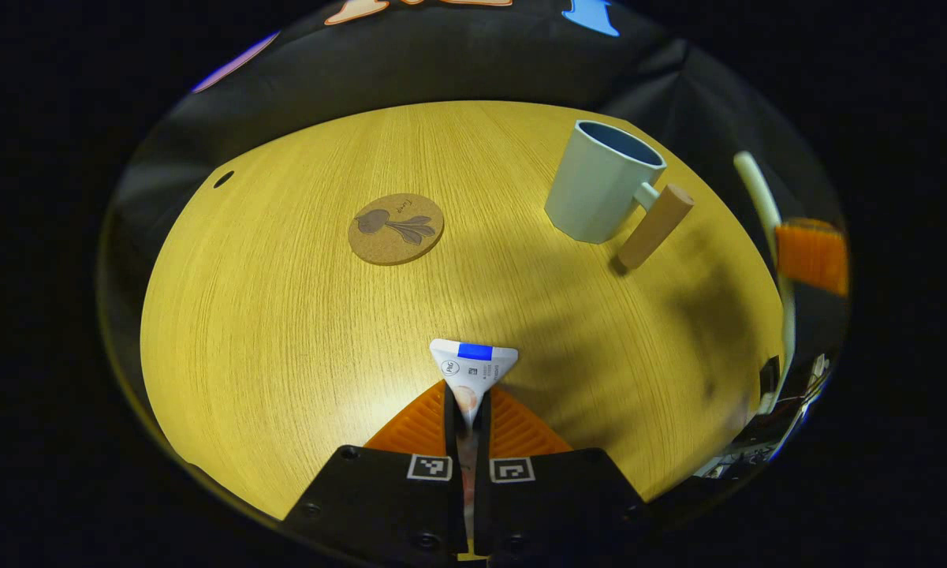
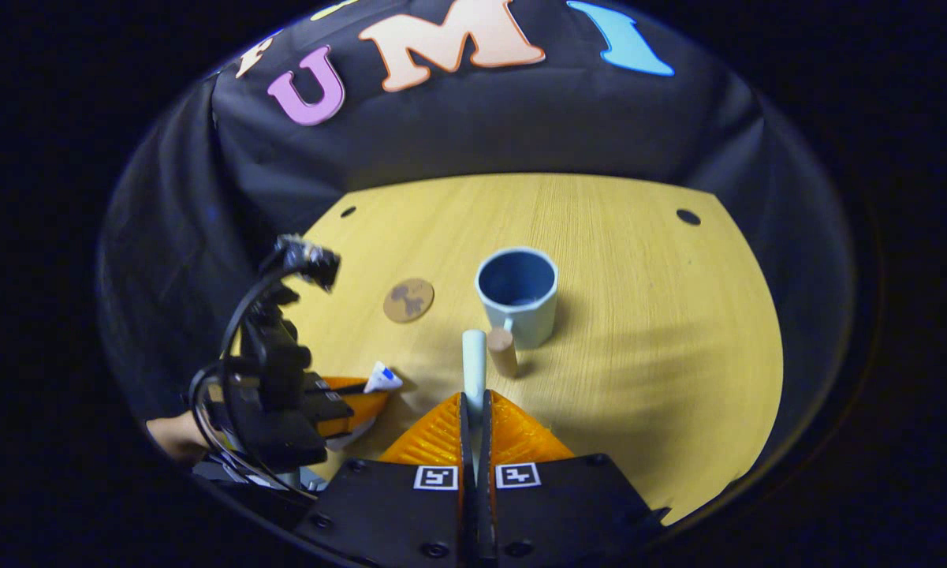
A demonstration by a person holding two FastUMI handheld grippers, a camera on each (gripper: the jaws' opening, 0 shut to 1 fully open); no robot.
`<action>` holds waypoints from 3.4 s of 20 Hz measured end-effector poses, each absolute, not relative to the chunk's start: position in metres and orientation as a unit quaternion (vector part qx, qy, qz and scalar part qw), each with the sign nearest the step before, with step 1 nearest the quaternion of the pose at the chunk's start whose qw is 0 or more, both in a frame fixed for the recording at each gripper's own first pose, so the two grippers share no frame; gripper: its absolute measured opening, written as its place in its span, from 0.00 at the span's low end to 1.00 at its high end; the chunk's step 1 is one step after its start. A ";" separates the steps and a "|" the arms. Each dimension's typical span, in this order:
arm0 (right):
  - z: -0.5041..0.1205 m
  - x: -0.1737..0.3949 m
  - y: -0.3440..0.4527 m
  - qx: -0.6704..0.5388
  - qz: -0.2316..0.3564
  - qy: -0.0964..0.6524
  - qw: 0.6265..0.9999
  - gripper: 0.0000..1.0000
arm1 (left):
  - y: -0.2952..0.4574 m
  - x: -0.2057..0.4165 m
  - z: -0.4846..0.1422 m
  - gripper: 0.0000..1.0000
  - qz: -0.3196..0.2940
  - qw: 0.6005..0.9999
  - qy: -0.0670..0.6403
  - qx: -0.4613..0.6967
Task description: Put the toothbrush and toothpaste on the desktop into the cup, then pick up the cup and place it on the coaster on the desktop.
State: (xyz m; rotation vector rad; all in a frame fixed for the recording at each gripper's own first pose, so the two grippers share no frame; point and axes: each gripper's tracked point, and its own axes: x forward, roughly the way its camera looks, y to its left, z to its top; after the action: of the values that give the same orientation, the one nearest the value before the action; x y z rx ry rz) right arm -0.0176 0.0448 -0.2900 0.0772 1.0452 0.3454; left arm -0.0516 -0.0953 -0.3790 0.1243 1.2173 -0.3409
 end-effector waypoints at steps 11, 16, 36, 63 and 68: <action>-0.216 0.097 0.059 0.085 0.143 0.303 0.938 0.03 | -0.095 -0.052 -0.379 0.03 -0.160 0.806 0.567 0.059; -0.221 0.142 0.058 0.109 0.119 0.251 0.955 0.03 | -0.096 -0.052 -0.379 0.03 -0.161 0.805 0.568 0.062; -0.342 0.128 0.055 0.057 0.066 0.314 0.945 0.07 | -0.098 -0.049 -0.377 0.02 -0.187 0.820 0.540 0.042; -0.333 -0.061 -0.046 0.048 0.060 0.402 0.912 0.74 | -0.195 0.071 -0.250 0.00 -0.268 0.895 0.352 -0.057; -0.337 -0.074 -0.057 0.057 0.055 0.416 0.906 0.74 | -0.249 0.102 -0.198 0.00 -0.320 0.902 0.278 -0.079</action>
State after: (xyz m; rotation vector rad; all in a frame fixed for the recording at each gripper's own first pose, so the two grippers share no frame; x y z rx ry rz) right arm -0.0737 -0.0573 -0.3369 0.1180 0.8590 0.1131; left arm 0.1023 -0.2487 -0.1979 -0.1638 0.5738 -0.6623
